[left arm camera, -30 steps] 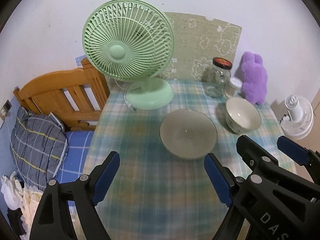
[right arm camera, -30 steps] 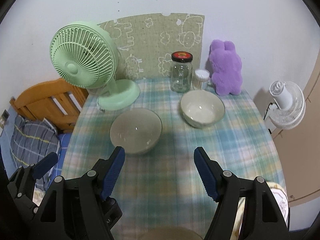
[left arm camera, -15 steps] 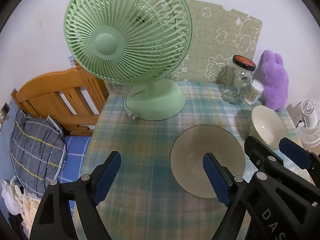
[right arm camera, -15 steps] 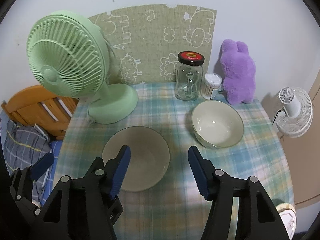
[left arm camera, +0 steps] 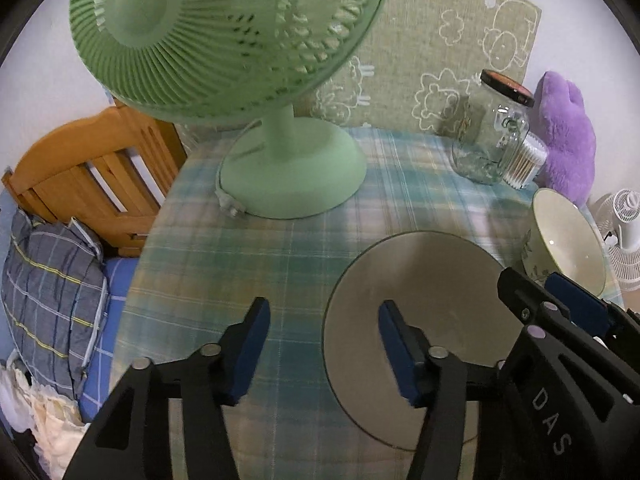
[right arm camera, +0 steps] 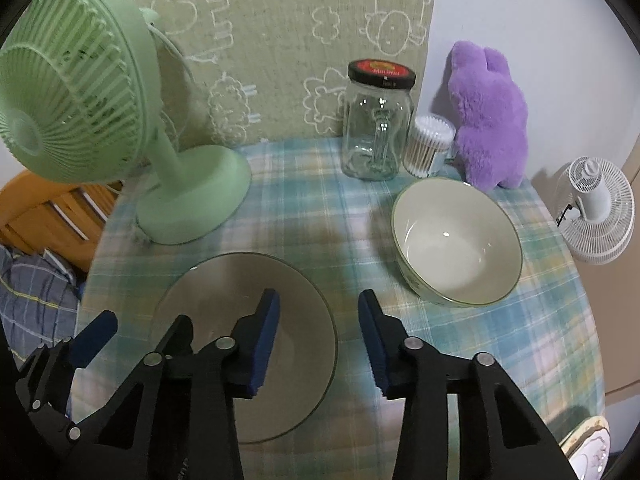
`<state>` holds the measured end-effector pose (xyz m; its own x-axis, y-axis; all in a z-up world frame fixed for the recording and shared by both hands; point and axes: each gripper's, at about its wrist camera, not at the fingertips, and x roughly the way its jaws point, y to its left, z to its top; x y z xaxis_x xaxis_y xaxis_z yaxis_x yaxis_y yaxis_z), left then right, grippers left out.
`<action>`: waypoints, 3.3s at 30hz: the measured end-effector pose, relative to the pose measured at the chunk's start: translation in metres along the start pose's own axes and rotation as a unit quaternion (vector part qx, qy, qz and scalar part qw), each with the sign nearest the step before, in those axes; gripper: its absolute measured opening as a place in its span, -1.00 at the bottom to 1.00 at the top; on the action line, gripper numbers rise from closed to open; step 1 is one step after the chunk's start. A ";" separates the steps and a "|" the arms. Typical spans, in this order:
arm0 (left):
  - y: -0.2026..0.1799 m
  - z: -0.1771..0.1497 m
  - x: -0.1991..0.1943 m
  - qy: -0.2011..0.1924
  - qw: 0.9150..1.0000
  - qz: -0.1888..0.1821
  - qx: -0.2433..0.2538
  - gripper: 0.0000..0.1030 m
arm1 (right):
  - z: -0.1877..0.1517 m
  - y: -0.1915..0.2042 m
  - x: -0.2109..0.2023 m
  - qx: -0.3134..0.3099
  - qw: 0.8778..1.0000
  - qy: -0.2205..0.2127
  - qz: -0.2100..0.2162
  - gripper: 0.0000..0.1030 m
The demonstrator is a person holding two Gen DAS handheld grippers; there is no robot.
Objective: Organize plates and bowls
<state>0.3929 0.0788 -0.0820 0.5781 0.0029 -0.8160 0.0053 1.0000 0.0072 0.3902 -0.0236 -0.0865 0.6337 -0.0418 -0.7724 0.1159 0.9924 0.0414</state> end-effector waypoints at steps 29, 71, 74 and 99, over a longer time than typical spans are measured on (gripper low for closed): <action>-0.011 -0.009 0.030 0.041 0.999 -0.013 0.001 -0.61 | -0.004 0.000 0.033 -0.007 0.999 0.036 0.015 -0.58; -0.038 -0.078 -0.136 -0.005 1.000 0.004 -0.011 -0.59 | -0.068 -0.045 -0.135 -0.008 0.999 0.007 0.037 -0.59; -0.042 -0.086 -0.147 -0.008 1.000 0.007 -0.009 -0.59 | -0.077 -0.050 -0.147 -0.007 0.999 0.004 0.040 -0.59; -0.070 -0.178 -0.187 0.005 1.000 0.012 -0.009 -0.58 | -0.167 -0.091 -0.197 -0.023 0.998 0.011 0.049 -0.59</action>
<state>0.1396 0.0101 -0.0326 0.5690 0.0272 -0.8219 -0.0229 0.9996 0.0172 0.1273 -0.0864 -0.0442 0.6232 0.0570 -0.7800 0.0184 0.9960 0.0875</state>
